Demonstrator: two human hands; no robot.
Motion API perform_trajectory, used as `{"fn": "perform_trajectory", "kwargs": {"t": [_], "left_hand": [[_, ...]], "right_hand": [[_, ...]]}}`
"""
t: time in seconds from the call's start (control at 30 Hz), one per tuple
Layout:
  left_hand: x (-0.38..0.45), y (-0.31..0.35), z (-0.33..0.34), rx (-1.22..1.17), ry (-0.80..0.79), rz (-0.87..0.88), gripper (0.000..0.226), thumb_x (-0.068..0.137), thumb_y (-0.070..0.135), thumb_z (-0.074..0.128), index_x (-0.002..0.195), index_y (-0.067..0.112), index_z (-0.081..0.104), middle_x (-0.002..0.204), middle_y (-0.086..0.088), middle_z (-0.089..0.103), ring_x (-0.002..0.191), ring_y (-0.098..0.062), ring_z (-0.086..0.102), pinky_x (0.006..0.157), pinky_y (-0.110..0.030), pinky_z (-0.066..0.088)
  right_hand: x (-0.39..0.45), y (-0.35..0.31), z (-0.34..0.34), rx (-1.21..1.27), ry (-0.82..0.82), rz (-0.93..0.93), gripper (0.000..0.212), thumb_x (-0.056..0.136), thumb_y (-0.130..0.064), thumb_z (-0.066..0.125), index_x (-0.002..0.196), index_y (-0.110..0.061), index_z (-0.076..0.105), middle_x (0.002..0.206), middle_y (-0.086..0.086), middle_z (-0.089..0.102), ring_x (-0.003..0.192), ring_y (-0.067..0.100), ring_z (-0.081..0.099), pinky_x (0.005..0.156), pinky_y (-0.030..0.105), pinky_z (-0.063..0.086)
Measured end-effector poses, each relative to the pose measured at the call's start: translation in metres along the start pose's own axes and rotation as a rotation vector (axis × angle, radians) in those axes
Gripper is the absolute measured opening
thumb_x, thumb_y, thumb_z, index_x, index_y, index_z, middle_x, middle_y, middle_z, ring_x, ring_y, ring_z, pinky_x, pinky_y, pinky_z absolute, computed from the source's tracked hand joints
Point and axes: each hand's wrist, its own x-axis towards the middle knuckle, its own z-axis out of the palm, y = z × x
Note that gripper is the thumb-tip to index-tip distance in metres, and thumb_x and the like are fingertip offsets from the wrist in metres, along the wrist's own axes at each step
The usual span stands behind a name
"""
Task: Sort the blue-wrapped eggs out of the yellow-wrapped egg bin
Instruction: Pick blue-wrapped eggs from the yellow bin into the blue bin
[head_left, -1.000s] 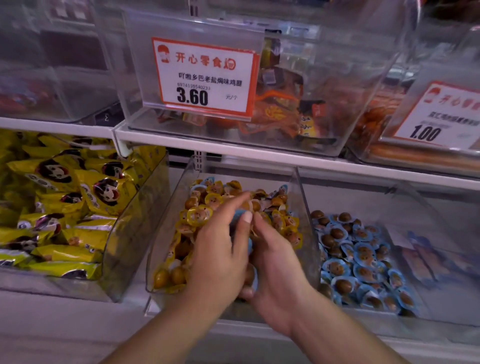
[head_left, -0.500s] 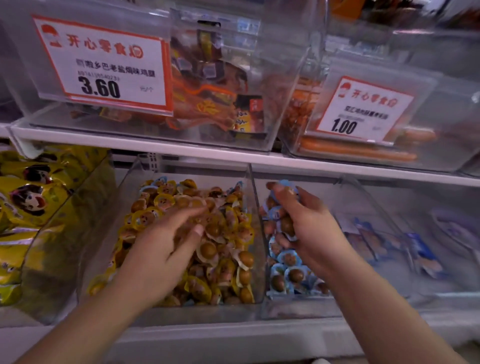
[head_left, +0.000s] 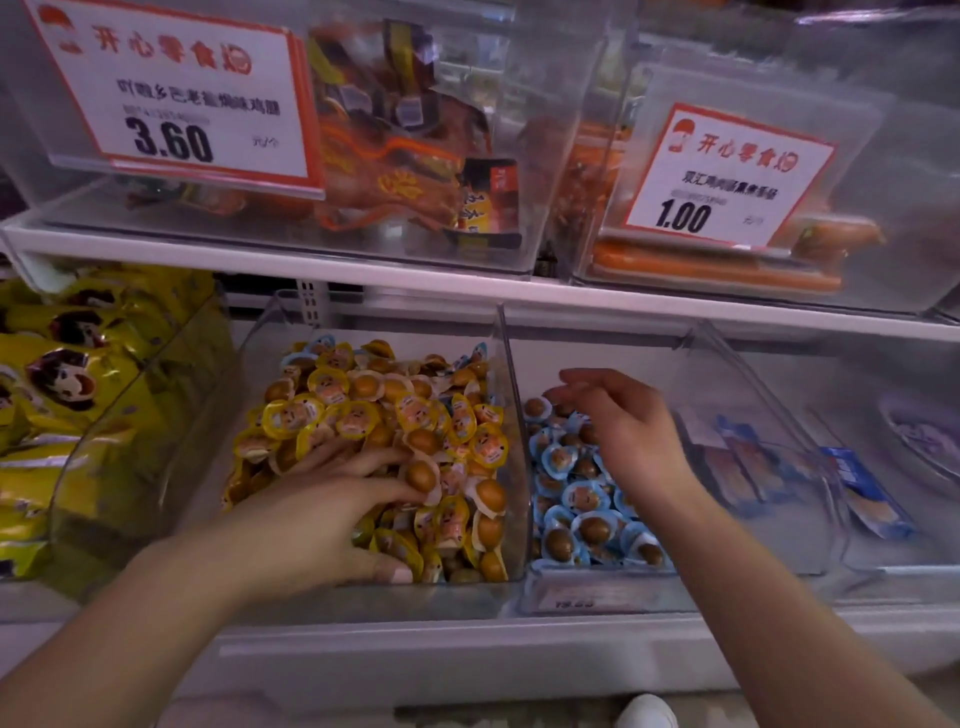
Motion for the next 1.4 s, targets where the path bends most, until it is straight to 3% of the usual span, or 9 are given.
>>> {"fn": "perform_trajectory", "kwargs": {"t": [0.13, 0.23, 0.4, 0.53, 0.67, 0.8, 0.9, 1.03, 1.4], "left_hand": [[0.0, -0.011, -0.008, 0.092, -0.016, -0.007, 0.072, 0.085, 0.05, 0.068, 0.142, 0.064, 0.027, 0.162, 0.026, -0.006, 0.144, -0.005, -0.017, 0.116, -0.036, -0.013], [0.005, -0.017, -0.01, 0.105, 0.069, 0.017, 0.058, 0.087, 0.047, 0.067, 0.139, 0.056, 0.043, 0.163, 0.024, 0.009, 0.149, -0.001, -0.006, 0.123, -0.044, -0.006], [0.002, -0.024, -0.007, 0.116, 0.219, 0.055, 0.049, 0.086, 0.048, 0.068, 0.132, 0.053, 0.052, 0.159, 0.022, 0.026, 0.15, -0.007, 0.012, 0.123, -0.041, -0.001], [-0.007, -0.029, -0.008, 0.159, 0.334, 0.052, 0.042, 0.083, 0.036, 0.07, 0.124, 0.043, 0.062, 0.151, 0.015, 0.042, 0.147, -0.009, 0.024, 0.123, -0.038, -0.002], [-0.014, -0.03, -0.006, 0.14, 0.366, 0.056, 0.04, 0.079, 0.029, 0.069, 0.117, 0.038, 0.064, 0.147, 0.014, 0.048, 0.145, -0.01, 0.03, 0.121, -0.035, -0.002], [-0.017, -0.027, -0.004, 0.116, 0.373, 0.041, 0.031, 0.076, 0.038, 0.066, 0.106, 0.034, 0.066, 0.143, 0.011, 0.05, 0.145, -0.013, 0.03, 0.12, -0.035, 0.001], [-0.014, -0.023, -0.003, 0.076, 0.381, 0.031, 0.024, 0.075, 0.049, 0.066, 0.093, 0.034, 0.069, 0.141, 0.011, 0.051, 0.145, -0.014, 0.028, 0.118, -0.035, -0.005], [-0.012, -0.016, 0.0, 0.058, 0.362, 0.042, 0.035, 0.076, 0.068, 0.063, 0.087, 0.035, 0.068, 0.154, 0.008, 0.04, 0.149, -0.017, 0.019, 0.12, -0.052, -0.003], [0.01, 0.011, 0.007, 0.303, 0.275, 0.021, 0.053, 0.074, 0.047, 0.074, 0.122, 0.028, 0.064, 0.156, -0.01, 0.027, 0.152, -0.029, 0.002, 0.115, -0.064, -0.015]], "right_hand": [[-0.027, -0.009, 0.021, -0.338, -0.162, -0.517, 0.023, 0.092, -0.017, 0.056, 0.102, -0.024, 0.076, 0.104, -0.009, 0.072, 0.107, 0.005, 0.064, 0.091, 0.02, 0.049], [-0.042, -0.025, 0.031, -0.531, -0.293, -0.851, 0.027, 0.091, -0.014, 0.052, 0.098, -0.012, 0.078, 0.104, 0.0, 0.072, 0.112, 0.022, 0.062, 0.096, 0.036, 0.048], [-0.066, -0.041, 0.062, -0.495, -0.846, -0.434, 0.033, 0.097, -0.021, 0.046, 0.114, -0.026, 0.074, 0.098, -0.018, 0.07, 0.091, -0.006, 0.061, 0.08, 0.017, 0.048], [-0.065, -0.038, 0.089, -0.589, -1.039, -0.267, 0.035, 0.103, -0.028, 0.039, 0.125, -0.028, 0.067, 0.125, -0.015, 0.066, 0.108, -0.004, 0.055, 0.096, 0.018, 0.043], [-0.057, -0.036, 0.1, -0.829, -0.967, -0.312, 0.036, 0.102, -0.031, 0.036, 0.117, -0.022, 0.067, 0.115, 0.003, 0.067, 0.11, 0.017, 0.055, 0.093, 0.035, 0.043], [-0.047, -0.038, 0.096, -1.084, -0.84, -0.35, 0.038, 0.097, -0.034, 0.037, 0.126, -0.04, 0.061, 0.111, 0.0, 0.058, 0.116, 0.02, 0.047, 0.096, 0.038, 0.043], [-0.052, -0.036, 0.104, -1.196, -0.814, -0.353, 0.038, 0.095, -0.035, 0.037, 0.124, -0.036, 0.061, 0.12, 0.002, 0.056, 0.123, 0.025, 0.043, 0.101, 0.042, 0.04], [-0.051, -0.04, 0.105, -1.268, -0.806, -0.344, 0.033, 0.093, -0.026, 0.045, 0.119, -0.029, 0.064, 0.12, 0.002, 0.052, 0.125, 0.025, 0.041, 0.1, 0.04, 0.041], [-0.049, -0.037, 0.087, -1.201, -0.782, -0.39, 0.029, 0.086, -0.019, 0.048, 0.105, -0.027, 0.069, 0.113, 0.0, 0.057, 0.11, 0.024, 0.053, 0.092, 0.04, 0.05]]}}
